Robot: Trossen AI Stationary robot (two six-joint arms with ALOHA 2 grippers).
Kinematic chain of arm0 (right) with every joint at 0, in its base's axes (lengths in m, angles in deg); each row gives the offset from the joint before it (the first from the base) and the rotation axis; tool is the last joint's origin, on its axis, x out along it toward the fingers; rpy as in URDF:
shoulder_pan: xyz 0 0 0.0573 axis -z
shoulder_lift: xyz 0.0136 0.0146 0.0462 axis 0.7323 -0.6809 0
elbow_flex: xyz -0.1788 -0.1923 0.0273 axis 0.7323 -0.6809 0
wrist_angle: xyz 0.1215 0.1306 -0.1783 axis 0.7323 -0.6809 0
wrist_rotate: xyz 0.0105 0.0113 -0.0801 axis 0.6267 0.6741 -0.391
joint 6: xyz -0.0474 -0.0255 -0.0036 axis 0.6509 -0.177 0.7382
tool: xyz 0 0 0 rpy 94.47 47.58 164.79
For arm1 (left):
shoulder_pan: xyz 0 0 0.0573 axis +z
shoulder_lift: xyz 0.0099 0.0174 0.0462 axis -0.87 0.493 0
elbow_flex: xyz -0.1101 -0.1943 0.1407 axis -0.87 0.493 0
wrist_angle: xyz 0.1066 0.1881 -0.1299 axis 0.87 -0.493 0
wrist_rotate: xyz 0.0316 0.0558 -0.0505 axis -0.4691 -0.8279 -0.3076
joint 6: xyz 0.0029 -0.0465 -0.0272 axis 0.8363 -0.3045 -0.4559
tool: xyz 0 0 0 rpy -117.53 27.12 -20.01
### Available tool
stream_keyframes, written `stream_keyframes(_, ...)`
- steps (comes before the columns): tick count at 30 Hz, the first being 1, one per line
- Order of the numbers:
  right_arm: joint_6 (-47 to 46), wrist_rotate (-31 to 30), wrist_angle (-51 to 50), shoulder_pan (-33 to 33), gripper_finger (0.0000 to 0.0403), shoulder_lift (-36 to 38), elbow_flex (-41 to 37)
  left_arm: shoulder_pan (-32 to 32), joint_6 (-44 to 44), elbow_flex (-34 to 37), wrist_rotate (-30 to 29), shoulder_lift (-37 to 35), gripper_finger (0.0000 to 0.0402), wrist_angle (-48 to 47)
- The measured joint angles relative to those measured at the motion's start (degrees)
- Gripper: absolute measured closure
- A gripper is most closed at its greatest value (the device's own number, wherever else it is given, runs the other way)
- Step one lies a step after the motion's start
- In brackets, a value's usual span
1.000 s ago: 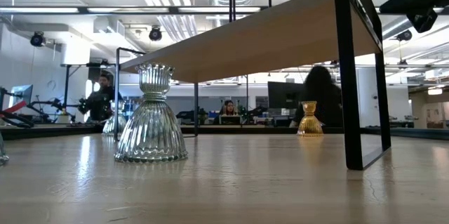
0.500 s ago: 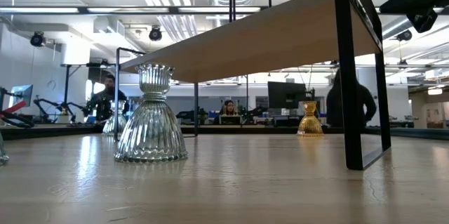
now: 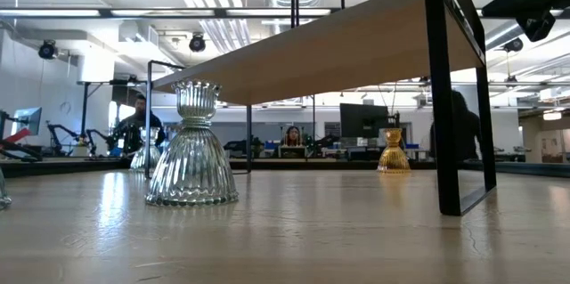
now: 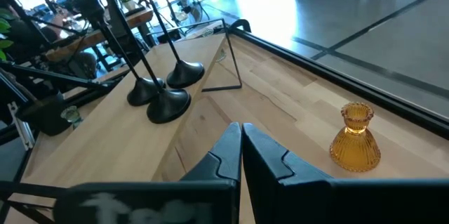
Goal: Pick & Place candle stick holders
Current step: Put the top left transparent candle holder on the shelf
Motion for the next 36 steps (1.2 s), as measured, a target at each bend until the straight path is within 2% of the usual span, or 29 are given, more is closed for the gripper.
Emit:
stream_keyframes(9, 0.0, 0.0, 0.0, 0.0, 0.0394, 0.0, 0.0, 0.7, -10.6, 4.3, -2.0, 2.3, 0.0285, 1.0)
stream_keyframes(13, 0.0, 0.0, 0.0, 0.0, 0.0394, 0.0, 0.0, 4.2, -16.3, 5.8, -2.7, 5.1, 0.0285, 1.0)
stream_keyframes(17, 0.0, 0.0, 0.0, 0.0, 0.0394, 0.0, 0.0, 10.9, -18.2, 6.9, 0.9, 9.4, 0.0285, 3.5)
stream_keyframes(24, 0.0, 0.0, 0.0, 0.0, 0.0394, 0.0, 0.0, 23.8, -11.5, 9.5, 7.4, 16.3, 0.0285, 16.4)
stream_keyframes(31, 0.0, 0.0, 0.0, 0.0, 0.0394, 0.0, 0.0, 37.2, -14.7, 9.6, 15.0, 21.2, 0.0285, 16.5)
stream_keyframes(36, 0.0, 0.0, 0.0, 0.0, 0.0394, 0.0, 0.0, 42.8, -14.1, 9.7, 18.0, 21.5, 0.0285, 17.8)
